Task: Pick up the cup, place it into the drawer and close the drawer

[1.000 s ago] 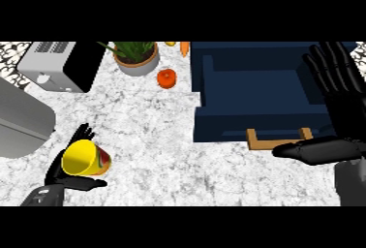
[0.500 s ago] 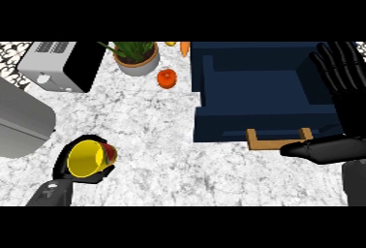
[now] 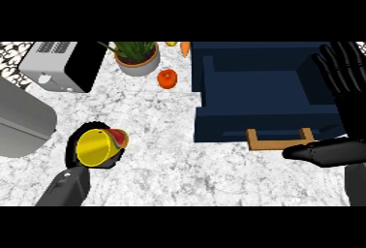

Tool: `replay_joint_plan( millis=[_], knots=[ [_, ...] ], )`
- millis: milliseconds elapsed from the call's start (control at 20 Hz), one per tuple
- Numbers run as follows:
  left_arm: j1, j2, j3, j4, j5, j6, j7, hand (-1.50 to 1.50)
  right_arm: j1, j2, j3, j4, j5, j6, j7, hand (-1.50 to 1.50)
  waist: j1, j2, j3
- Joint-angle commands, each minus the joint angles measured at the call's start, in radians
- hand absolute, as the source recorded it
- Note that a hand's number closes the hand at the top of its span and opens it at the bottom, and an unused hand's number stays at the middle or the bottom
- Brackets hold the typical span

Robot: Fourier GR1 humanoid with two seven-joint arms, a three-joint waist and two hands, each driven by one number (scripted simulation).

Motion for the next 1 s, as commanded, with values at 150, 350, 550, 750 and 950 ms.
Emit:
replay_joint_plan(
  millis=[150, 350, 550, 750, 950],
  knots=[
    [-0.102, -0.036, -0.008, -0.08, 0.03, -0.054, -0.018, 1.5, 0.002, -0.013, -0.01, 0.037, 0.009, 0.023, -0.039, -1.5, 0.016, -0.006, 0.003],
    [-0.23, -0.08, -0.043, -0.165, 0.021, 0.033, 0.114, 1.5, 0.008, -0.024, -0.037, 0.052, 0.009, 0.019, -0.051, -1.5, 0.018, -0.009, 0.004],
    [-0.294, -0.127, -0.098, -0.315, 0.014, 0.091, 0.278, 1.5, 0.052, -0.007, -0.013, -0.02, 0.028, -0.001, -0.017, -1.5, 0.029, -0.019, 0.005],
    [-0.349, -0.168, -0.165, -0.406, 0.041, 0.139, 0.406, 1.5, 0.001, -0.031, -0.044, 0.054, 0.013, 0.018, -0.038, -1.5, 0.023, -0.012, 0.004],
    [-0.391, -0.17, -0.249, -0.529, 0.061, 0.204, 0.577, 1.5, 0.073, -0.015, -0.039, 0.031, 0.016, 0.029, -0.077, -1.5, 0.023, -0.014, 0.004]
  ],
)
